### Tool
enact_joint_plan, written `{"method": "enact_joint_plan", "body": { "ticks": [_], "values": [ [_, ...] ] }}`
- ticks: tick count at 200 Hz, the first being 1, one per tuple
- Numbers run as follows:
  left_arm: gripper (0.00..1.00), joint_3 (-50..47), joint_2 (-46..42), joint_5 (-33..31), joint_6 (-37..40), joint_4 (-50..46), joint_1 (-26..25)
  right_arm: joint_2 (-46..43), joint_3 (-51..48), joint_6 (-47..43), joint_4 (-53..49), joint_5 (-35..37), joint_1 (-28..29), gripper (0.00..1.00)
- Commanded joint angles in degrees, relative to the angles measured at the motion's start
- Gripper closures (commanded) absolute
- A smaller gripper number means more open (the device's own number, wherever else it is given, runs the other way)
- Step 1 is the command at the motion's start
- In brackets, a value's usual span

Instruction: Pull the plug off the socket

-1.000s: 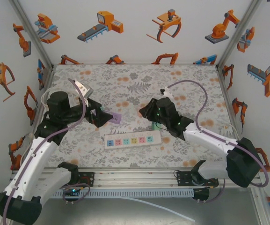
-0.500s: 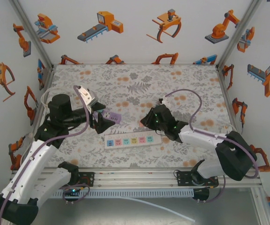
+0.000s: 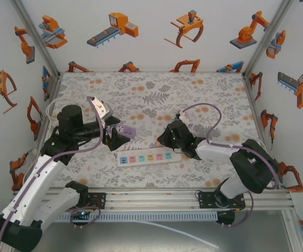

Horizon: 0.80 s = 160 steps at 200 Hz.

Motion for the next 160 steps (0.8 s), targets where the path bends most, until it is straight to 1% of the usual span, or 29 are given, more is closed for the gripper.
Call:
{"method": "enact_joint_plan", "body": {
  "ticks": [1,27,81,133,160],
  "values": [
    [0.03,-0.01,-0.30,-0.02,1.62,-0.33,-0.46,0.40,-0.67,1.18,0.38,1.96,0.39,0.64],
    [0.03,-0.01,-0.30,-0.51,1.81,-0.37,-0.56,-0.11,-0.59,1.36,-1.97,3.20,0.39,0.59],
    [0.03,-0.28,-0.22,-1.85,1.82,-0.80,-0.56,-2.64,-0.45,1.22,-6.59,5.19,0.39,0.56],
    [0.03,-0.10,-0.39,-6.58,1.75,-2.03,-0.66,-7.37,-0.02,-0.54,-10.46,7.30,0.39,0.55],
    [0.03,-0.01,-0.61,-9.97,1.00,-2.37,-0.58,-10.24,2.01,-4.55,-12.63,8.58,0.39,0.54]
  ]
}}
